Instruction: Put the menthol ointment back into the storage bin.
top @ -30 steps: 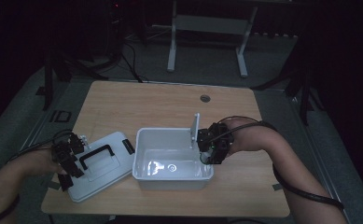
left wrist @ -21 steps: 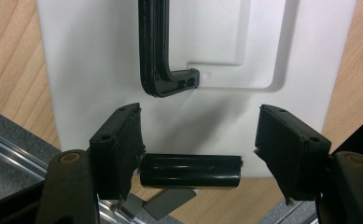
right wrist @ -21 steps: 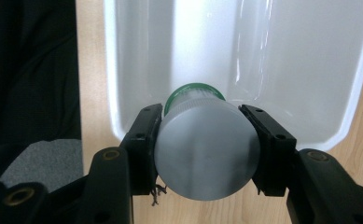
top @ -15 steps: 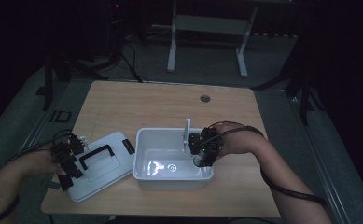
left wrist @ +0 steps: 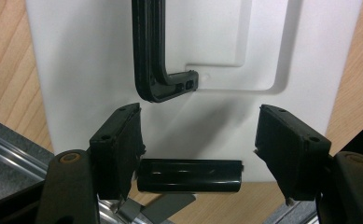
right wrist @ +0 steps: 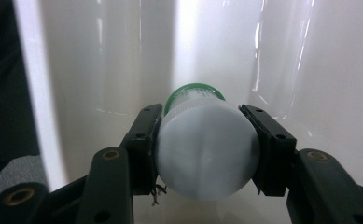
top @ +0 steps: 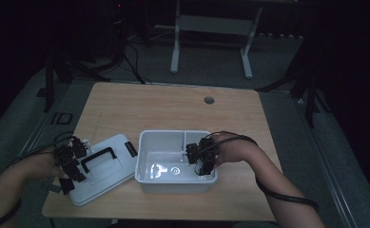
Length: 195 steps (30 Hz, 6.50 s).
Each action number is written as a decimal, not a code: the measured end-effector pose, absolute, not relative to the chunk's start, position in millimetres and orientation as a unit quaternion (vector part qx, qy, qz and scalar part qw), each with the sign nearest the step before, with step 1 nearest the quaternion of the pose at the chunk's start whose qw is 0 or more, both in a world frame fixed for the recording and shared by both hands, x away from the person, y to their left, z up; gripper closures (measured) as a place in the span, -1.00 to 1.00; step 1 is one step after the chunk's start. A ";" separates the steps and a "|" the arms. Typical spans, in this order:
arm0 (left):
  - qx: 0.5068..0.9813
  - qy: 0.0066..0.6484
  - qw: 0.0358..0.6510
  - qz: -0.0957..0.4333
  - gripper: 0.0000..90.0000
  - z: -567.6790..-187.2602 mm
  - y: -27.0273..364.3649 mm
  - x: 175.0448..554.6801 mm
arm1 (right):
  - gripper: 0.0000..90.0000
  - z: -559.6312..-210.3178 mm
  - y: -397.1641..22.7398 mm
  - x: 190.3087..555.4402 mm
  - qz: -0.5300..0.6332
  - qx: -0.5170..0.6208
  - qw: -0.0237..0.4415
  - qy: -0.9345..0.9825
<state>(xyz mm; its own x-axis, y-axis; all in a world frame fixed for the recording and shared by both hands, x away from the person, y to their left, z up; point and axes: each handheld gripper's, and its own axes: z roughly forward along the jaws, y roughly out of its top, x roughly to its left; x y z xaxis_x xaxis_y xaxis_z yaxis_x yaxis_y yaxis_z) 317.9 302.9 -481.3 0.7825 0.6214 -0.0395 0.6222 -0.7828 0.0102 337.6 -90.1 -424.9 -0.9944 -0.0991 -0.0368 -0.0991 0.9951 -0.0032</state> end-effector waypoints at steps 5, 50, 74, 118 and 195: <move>0.945 0.327 0.012 -0.016 -0.30 -481.5 301.6 318.5 | 0.12 -434.4 -86.3 338.0 -0.003 -0.054 0.014 0.998; 0.944 0.329 0.002 -0.019 -0.30 -486.3 306.1 315.6 | 0.12 -490.5 -57.4 346.3 -0.050 -0.055 0.002 0.997; 0.946 0.324 0.004 -0.019 -0.30 -485.2 301.9 316.7 | 0.02 -476.4 -55.9 347.8 -0.044 -0.044 0.001 0.998; 0.946 0.324 0.004 -0.015 -0.30 -482.3 301.1 317.2 | -0.09 -382.7 -136.1 347.6 0.041 0.007 0.050 0.998; 0.949 0.311 -0.047 -0.032 0.82 -493.9 276.5 340.2 | -0.62 -473.2 -256.8 352.5 0.008 0.116 0.063 0.991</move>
